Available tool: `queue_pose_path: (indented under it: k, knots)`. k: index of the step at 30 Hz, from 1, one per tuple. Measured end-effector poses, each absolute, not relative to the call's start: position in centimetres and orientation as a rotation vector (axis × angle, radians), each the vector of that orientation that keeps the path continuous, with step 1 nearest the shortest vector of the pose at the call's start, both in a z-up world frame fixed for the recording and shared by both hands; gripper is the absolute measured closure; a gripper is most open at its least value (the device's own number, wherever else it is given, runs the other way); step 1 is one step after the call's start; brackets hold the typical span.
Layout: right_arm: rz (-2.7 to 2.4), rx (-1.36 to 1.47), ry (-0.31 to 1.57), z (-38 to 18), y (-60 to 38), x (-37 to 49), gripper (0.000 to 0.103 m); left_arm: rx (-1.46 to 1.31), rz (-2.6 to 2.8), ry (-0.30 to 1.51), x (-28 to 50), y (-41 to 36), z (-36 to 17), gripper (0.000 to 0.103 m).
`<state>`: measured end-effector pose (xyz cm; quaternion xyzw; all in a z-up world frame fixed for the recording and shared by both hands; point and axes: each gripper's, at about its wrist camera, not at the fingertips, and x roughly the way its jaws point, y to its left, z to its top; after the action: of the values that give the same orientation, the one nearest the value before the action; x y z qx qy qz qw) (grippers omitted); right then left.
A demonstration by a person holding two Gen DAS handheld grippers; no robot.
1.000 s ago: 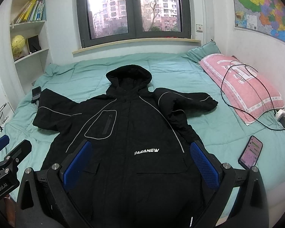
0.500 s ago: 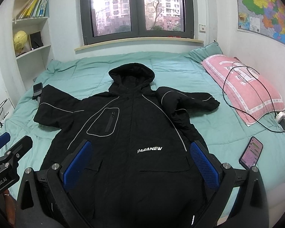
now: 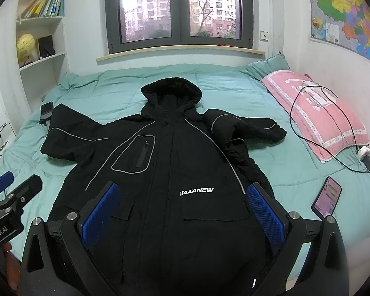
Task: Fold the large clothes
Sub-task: 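Grasp the black jacket's sleeve cuff with the left gripper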
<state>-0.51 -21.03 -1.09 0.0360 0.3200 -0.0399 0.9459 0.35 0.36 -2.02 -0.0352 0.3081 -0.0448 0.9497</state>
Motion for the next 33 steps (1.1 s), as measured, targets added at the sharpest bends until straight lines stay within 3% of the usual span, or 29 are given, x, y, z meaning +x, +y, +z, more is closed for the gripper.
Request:
queue_pose_path:
  k: [10, 17, 22, 27, 33]
  knots:
    - [-0.048, 0.067, 0.65, -3.2, -19.5, 1.9, 0.0, -0.137, -0.032, 0.628, 2.1, 3.9, -4.4, 0.006]
    - [-0.022, 0.133, 0.663, -3.9, -19.4, 6.7, 0.0, -0.244, 0.099, 0.618, 5.1, 11.2, -6.0, 0.006]
    - [-0.001, 0.16, 0.566, -4.4, -19.1, 11.8, 0.0, -0.348, 0.126, 0.58, 8.5, 17.9, -6.2, 0.006]
    - [-0.004, 0.091, 0.465, -8.8, -17.9, 17.3, 0.0, -0.519, 0.072, 0.586, 13.3, 24.6, -8.0, 0.006]
    - [-0.022, 0.112, 0.623, -16.7, -18.3, 21.9, 0.0, -0.743, 0.025, 0.669, 20.2, 30.3, -12.7, 0.007]
